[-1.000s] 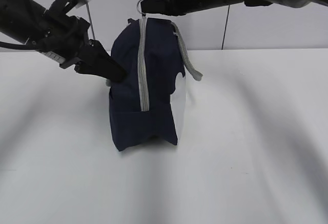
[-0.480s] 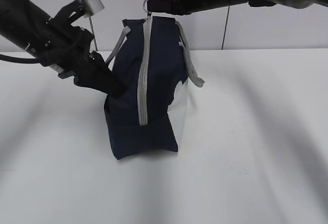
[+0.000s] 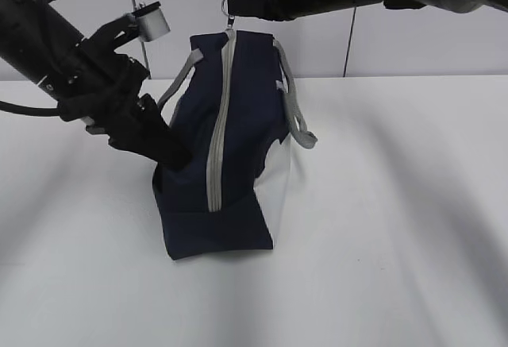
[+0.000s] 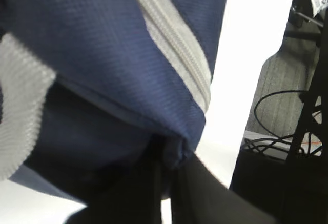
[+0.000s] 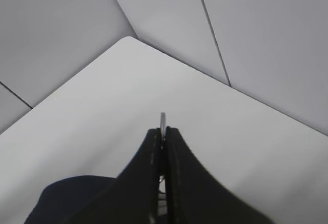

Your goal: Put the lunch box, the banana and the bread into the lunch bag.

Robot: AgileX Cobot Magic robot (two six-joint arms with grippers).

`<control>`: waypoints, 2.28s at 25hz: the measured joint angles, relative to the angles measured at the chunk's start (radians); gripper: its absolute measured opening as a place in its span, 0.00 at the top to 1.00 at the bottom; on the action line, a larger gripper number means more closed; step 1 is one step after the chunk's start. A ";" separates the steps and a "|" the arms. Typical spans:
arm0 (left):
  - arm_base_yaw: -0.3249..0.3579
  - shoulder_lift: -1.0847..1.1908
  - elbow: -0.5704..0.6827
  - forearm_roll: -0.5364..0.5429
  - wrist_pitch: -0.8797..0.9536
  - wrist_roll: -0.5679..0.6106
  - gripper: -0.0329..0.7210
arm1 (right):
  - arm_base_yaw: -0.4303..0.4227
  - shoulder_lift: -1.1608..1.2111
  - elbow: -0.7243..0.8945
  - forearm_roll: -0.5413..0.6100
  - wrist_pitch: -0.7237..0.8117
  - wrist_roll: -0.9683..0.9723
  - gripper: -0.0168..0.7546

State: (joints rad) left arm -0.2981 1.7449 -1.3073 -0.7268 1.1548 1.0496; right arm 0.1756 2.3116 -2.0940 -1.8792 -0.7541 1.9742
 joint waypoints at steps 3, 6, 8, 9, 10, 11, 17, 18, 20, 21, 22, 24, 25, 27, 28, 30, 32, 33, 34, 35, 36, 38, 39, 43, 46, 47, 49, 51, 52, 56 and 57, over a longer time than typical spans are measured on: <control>0.000 0.000 0.000 0.019 0.000 0.000 0.95 | 0.000 0.000 0.000 0.000 0.002 0.000 1.00; 0.000 -0.001 0.000 0.027 0.000 0.000 0.95 | 0.000 0.000 0.000 0.000 0.006 0.000 1.00; 0.000 -0.001 0.000 0.028 0.000 0.000 0.95 | 0.000 0.000 0.000 0.000 0.010 -0.002 1.00; 0.000 -0.001 0.000 0.028 0.000 0.000 0.95 | 0.000 0.000 0.000 0.000 0.010 -0.002 1.00; 0.000 -0.001 0.000 0.027 0.000 -0.010 0.95 | 0.000 0.000 0.000 0.000 0.010 -0.004 1.00; 0.000 -0.001 -0.001 0.027 0.001 -0.030 0.94 | 0.000 0.000 0.000 0.000 0.010 -0.004 1.00; 0.003 -0.001 -0.079 0.040 0.048 -0.211 0.70 | -0.002 0.000 0.000 0.000 0.017 -0.004 1.00; 0.005 -0.002 -0.099 0.042 0.051 -0.238 0.65 | -0.002 0.000 0.000 0.000 0.017 -0.004 1.00; 0.011 -0.004 -0.148 0.049 0.054 -0.292 0.58 | -0.002 0.000 0.000 0.000 0.017 -0.004 1.00; 0.016 -0.005 -0.167 0.052 0.055 -0.313 0.57 | -0.002 0.000 0.000 0.000 0.015 -0.004 1.00; 0.020 -0.006 -0.190 0.054 0.057 -0.328 0.56 | -0.002 0.000 0.000 0.000 0.015 -0.004 1.00; 0.030 -0.014 -0.236 0.054 0.060 -0.375 0.55 | -0.002 0.000 0.000 0.000 0.012 -0.004 1.00; 0.033 -0.016 -0.255 0.053 0.061 -0.402 0.55 | -0.002 0.000 0.000 0.000 0.009 -0.004 1.00; 0.045 -0.019 -0.287 0.053 0.018 -0.466 0.55 | -0.002 0.000 -0.001 0.000 0.007 -0.004 1.00; 0.050 -0.021 -0.293 0.052 -0.029 -0.510 0.55 | -0.002 0.000 -0.001 0.000 0.005 -0.004 1.00; 0.061 -0.022 -0.298 0.051 -0.130 -0.610 0.55 | -0.002 0.000 -0.002 0.000 0.003 -0.004 1.00; 0.068 -0.014 -0.298 0.048 -0.216 -0.714 0.55 | -0.002 0.000 -0.002 0.000 -0.001 -0.004 1.00; 0.069 -0.008 -0.298 0.043 -0.253 -0.746 0.55 | -0.002 0.000 -0.002 0.000 -0.003 -0.004 1.00; 0.069 0.002 -0.298 0.033 -0.283 -0.775 0.55 | -0.002 0.000 -0.002 0.000 -0.004 -0.004 1.00; 0.069 0.015 -0.298 0.015 -0.305 -0.793 0.55 | -0.002 0.000 -0.002 0.000 -0.006 -0.004 1.00; 0.069 0.030 -0.298 -0.012 -0.319 -0.804 0.55 | -0.002 0.000 -0.002 0.000 -0.007 -0.004 1.00; 0.069 0.060 -0.298 -0.061 -0.337 -0.811 0.55 | -0.002 0.000 -0.002 0.000 -0.009 -0.004 1.00; 0.069 0.078 -0.298 -0.080 -0.343 -0.814 0.55 | -0.002 0.000 -0.002 0.000 -0.009 -0.004 1.00; 0.069 0.129 -0.298 -0.101 -0.370 -0.816 0.55 | -0.002 0.000 -0.002 0.000 -0.011 -0.004 1.00; 0.069 0.151 -0.298 -0.132 -0.386 -0.816 0.54 | -0.002 0.000 -0.002 0.000 -0.011 -0.004 1.00; 0.069 0.157 -0.298 -0.141 -0.388 -0.817 0.54 | -0.002 0.000 -0.002 0.000 -0.011 -0.004 1.00; 0.069 0.164 -0.298 -0.150 -0.394 -0.817 0.54 | -0.002 0.000 -0.002 0.000 -0.011 -0.004 1.00; 0.069 0.169 -0.298 -0.155 -0.396 -0.817 0.54 | -0.002 0.000 -0.002 0.000 -0.011 -0.004 1.00; 0.069 0.171 -0.298 -0.155 -0.397 -0.817 0.53 | -0.002 0.000 -0.002 0.000 -0.011 -0.004 1.00; 0.069 0.173 -0.298 -0.157 -0.420 -0.817 0.53 | -0.002 0.000 -0.002 0.000 -0.012 -0.002 1.00; 0.069 0.173 -0.298 -0.158 -0.425 -0.817 0.53 | -0.002 0.000 -0.002 0.000 -0.012 -0.002 1.00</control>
State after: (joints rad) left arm -0.2287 1.9182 -1.6058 -0.8851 0.7299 0.2328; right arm 0.1740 2.3116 -2.0963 -1.8792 -0.7658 1.9725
